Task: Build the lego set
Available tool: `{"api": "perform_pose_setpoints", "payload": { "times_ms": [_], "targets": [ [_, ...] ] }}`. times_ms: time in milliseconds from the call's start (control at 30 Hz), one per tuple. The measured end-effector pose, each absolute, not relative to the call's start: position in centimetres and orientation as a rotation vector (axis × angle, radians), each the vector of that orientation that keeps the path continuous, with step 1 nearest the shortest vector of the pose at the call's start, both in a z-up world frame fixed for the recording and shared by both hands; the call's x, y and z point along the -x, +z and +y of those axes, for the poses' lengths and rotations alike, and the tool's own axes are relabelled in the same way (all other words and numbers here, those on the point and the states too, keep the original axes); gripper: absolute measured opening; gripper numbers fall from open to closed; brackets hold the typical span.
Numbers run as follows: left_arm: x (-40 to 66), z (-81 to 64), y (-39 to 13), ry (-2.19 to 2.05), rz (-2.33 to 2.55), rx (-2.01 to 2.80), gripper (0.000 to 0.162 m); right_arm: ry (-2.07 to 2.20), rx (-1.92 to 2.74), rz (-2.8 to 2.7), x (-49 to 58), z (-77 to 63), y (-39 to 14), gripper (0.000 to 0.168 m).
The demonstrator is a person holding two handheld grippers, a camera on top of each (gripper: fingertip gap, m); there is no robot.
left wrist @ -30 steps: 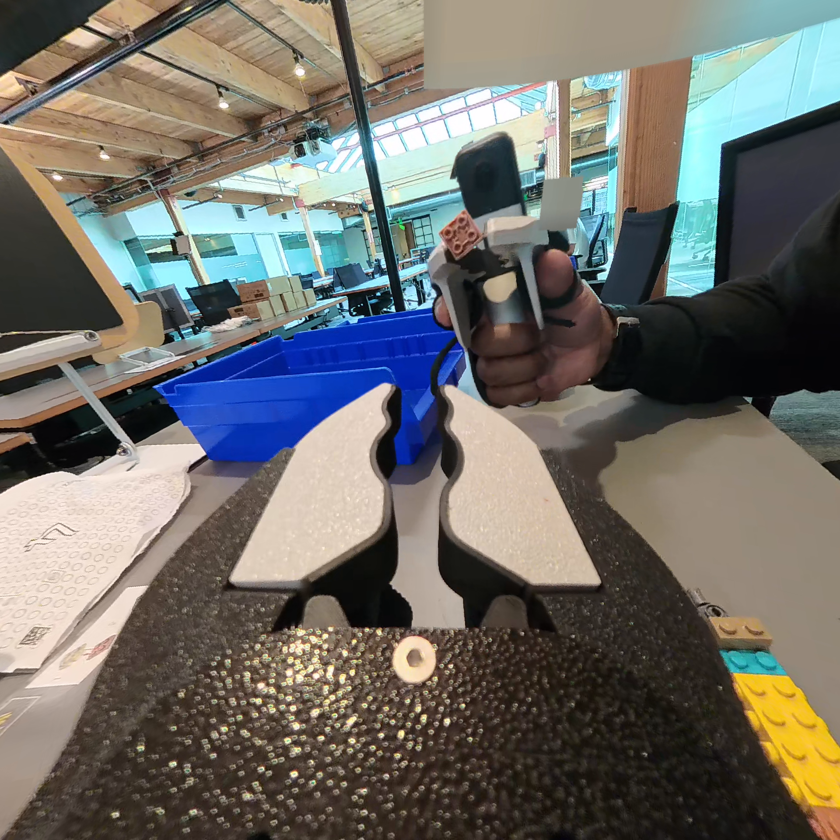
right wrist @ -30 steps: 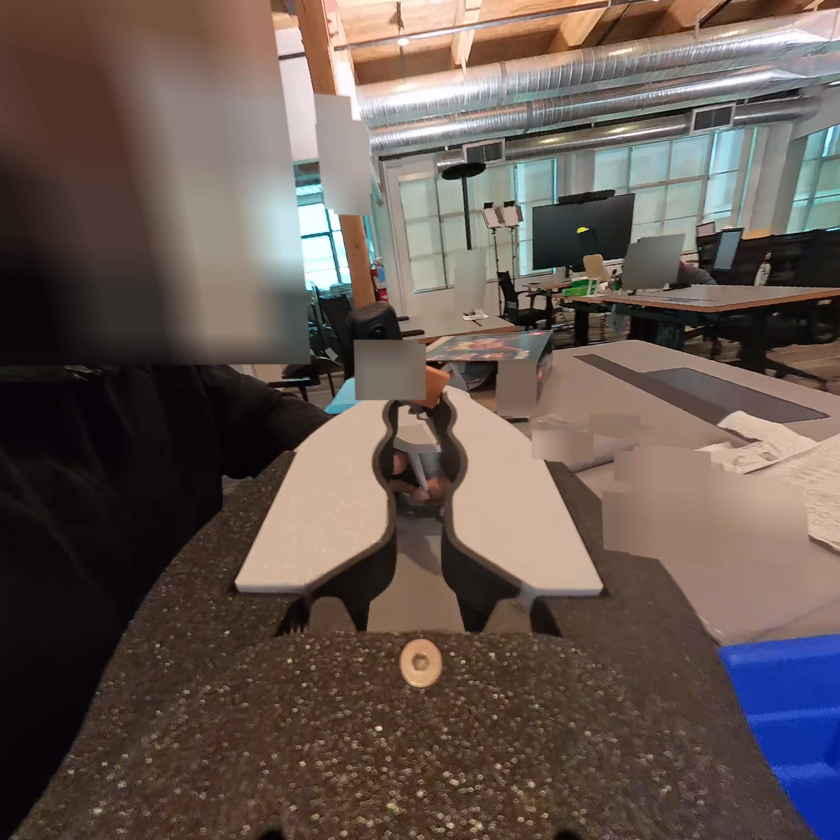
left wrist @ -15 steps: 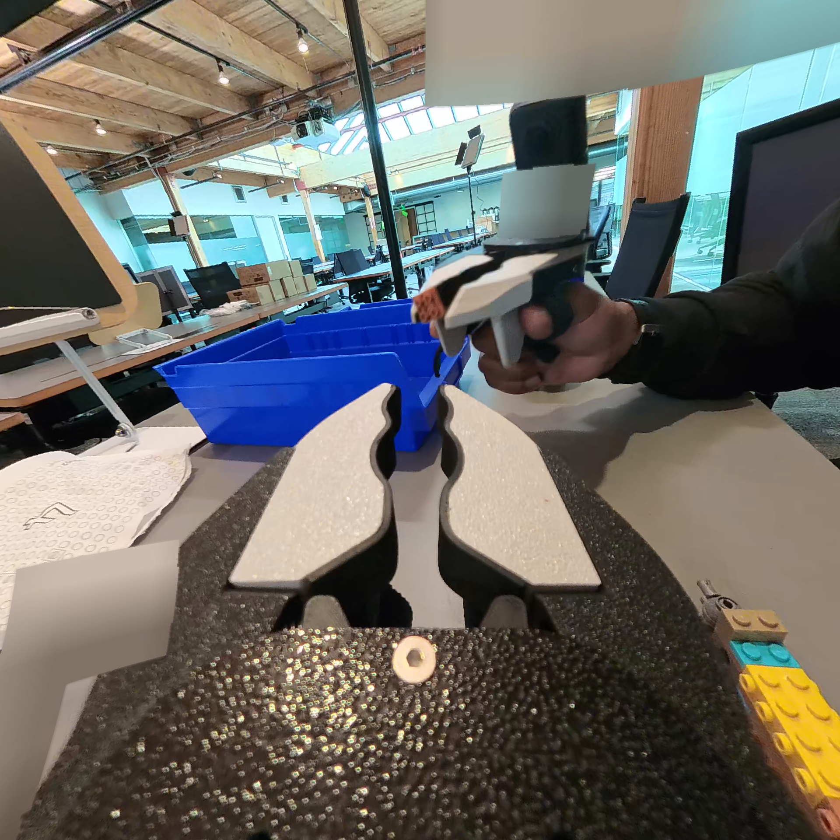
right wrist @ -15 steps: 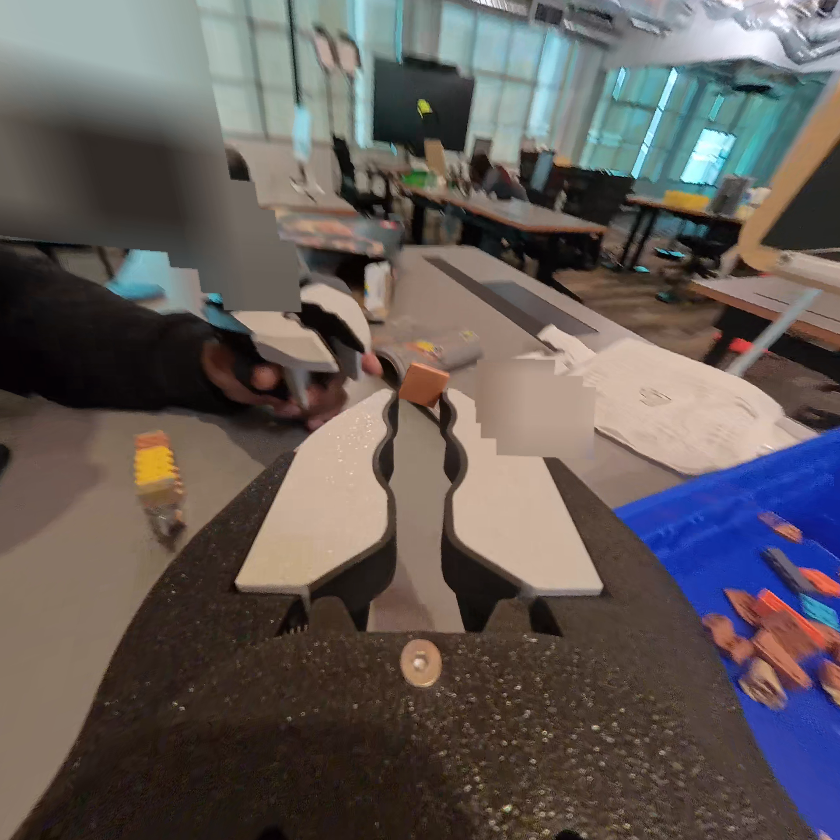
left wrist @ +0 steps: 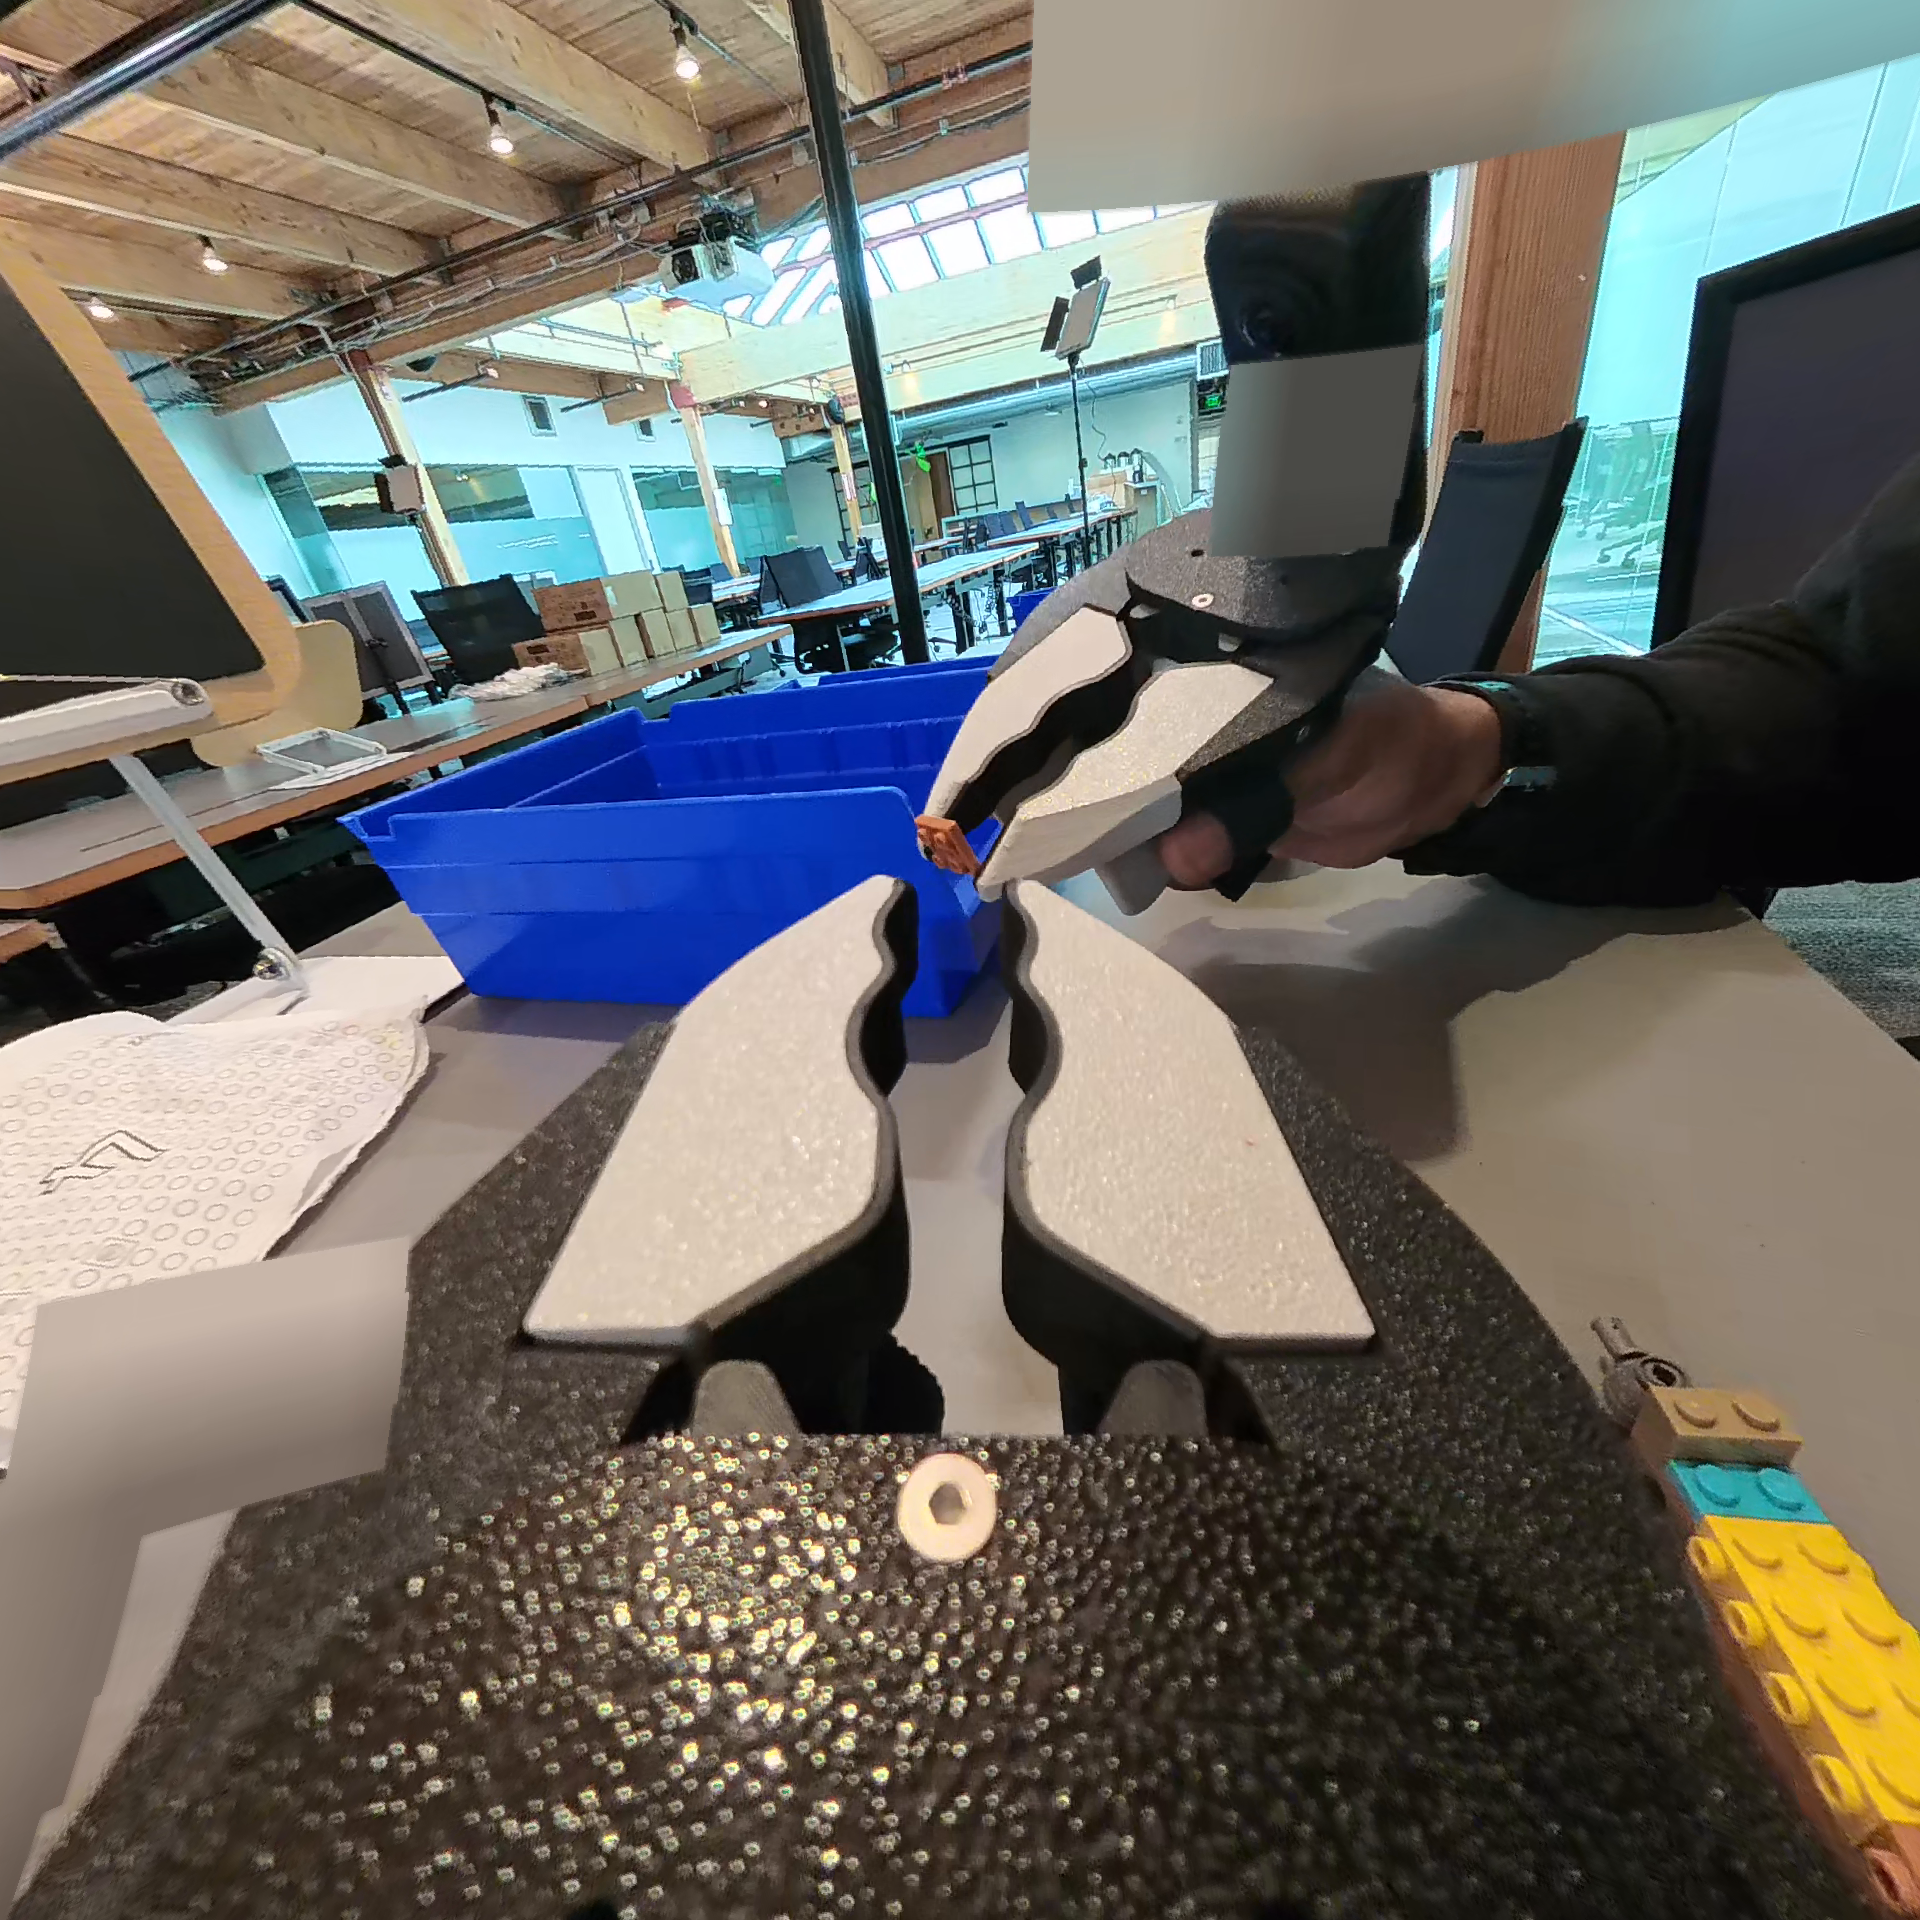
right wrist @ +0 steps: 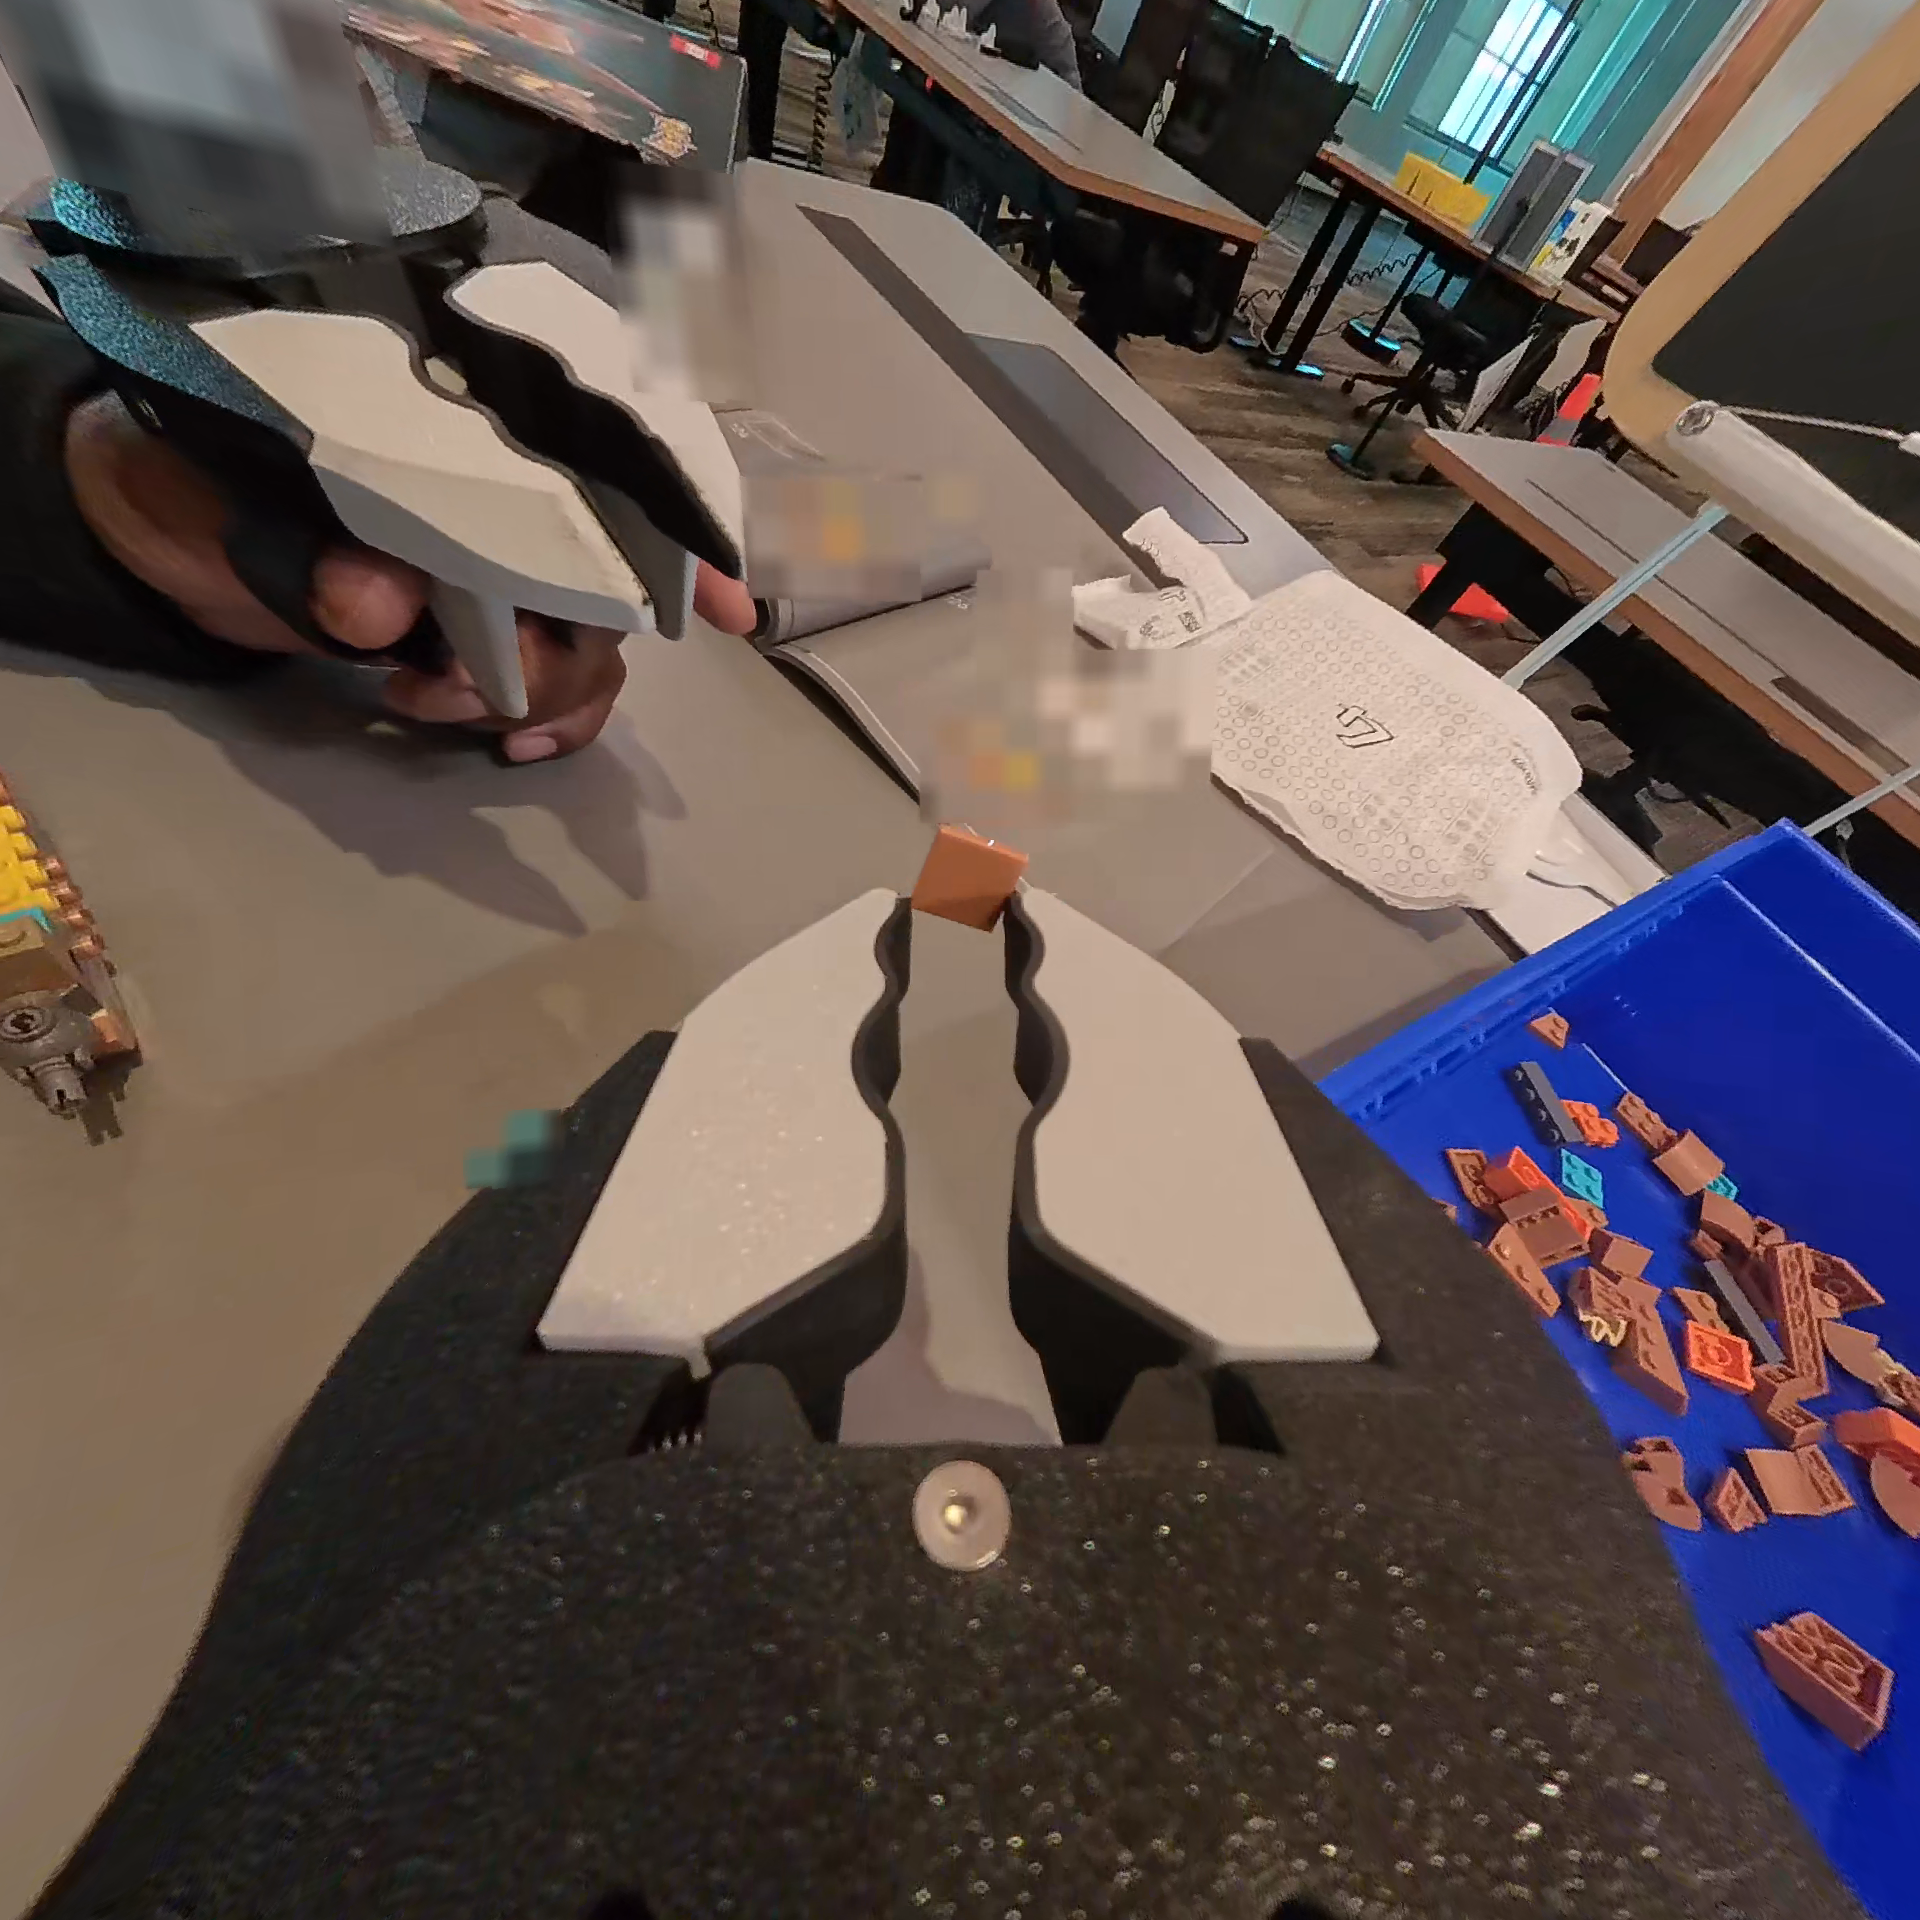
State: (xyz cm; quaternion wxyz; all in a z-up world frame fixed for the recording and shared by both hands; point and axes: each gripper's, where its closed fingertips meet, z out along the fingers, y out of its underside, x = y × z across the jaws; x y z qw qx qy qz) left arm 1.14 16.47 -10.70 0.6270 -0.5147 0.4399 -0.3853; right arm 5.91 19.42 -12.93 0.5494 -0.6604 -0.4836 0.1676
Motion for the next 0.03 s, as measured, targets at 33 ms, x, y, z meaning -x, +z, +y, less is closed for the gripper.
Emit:
{"api": "perform_pose_setpoints", "payload": {
  "times_ms": [33],
  "targets": [
    [-1.14,16.47,-10.71,-0.883,1.009,1.181,0.014,0.396,1.563,-1.146,-5.9,19.42,-12.96,0.017]
  ]
}}
